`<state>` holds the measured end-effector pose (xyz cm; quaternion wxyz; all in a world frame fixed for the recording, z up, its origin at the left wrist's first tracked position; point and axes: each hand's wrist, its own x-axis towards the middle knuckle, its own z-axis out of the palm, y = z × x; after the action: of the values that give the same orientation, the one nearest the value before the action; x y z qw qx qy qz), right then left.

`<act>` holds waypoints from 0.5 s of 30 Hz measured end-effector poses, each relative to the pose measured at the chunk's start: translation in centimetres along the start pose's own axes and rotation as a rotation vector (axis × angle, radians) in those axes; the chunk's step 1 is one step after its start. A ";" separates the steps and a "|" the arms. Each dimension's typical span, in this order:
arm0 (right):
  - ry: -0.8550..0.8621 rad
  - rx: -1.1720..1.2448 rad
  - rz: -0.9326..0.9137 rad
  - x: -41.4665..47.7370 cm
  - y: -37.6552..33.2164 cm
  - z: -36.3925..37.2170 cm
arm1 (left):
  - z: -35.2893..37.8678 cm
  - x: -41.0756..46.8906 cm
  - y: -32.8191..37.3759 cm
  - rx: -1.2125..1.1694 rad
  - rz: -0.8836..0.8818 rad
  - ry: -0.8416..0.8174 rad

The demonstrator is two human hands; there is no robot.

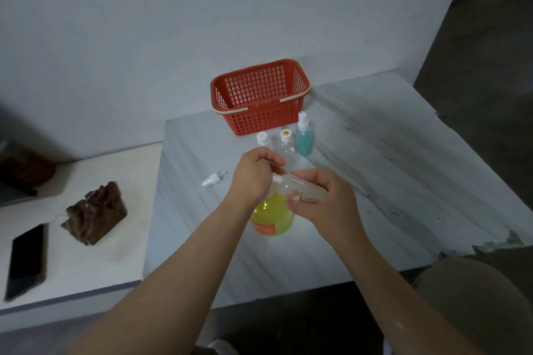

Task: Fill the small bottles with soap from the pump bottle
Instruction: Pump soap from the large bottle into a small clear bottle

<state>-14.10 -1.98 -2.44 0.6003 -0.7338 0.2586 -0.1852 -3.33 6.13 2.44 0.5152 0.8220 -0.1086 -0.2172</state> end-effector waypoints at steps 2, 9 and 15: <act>-0.005 -0.002 -0.004 0.2 0.1 0.0 | 0.1 0.1 -0.1 -0.005 -0.002 0.000; 0.001 -0.001 -0.003 0.3 0.1 0.0 | 0.2 0.0 -0.1 0.001 -0.017 0.019; 0.013 0.008 0.010 -0.4 -0.4 -0.3 | 0.1 -0.3 0.6 0.013 -0.025 0.023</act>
<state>-14.49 -1.88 -1.98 0.6026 -0.7287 0.2656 -0.1882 -3.64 5.90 2.98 0.5082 0.8291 -0.0939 -0.2131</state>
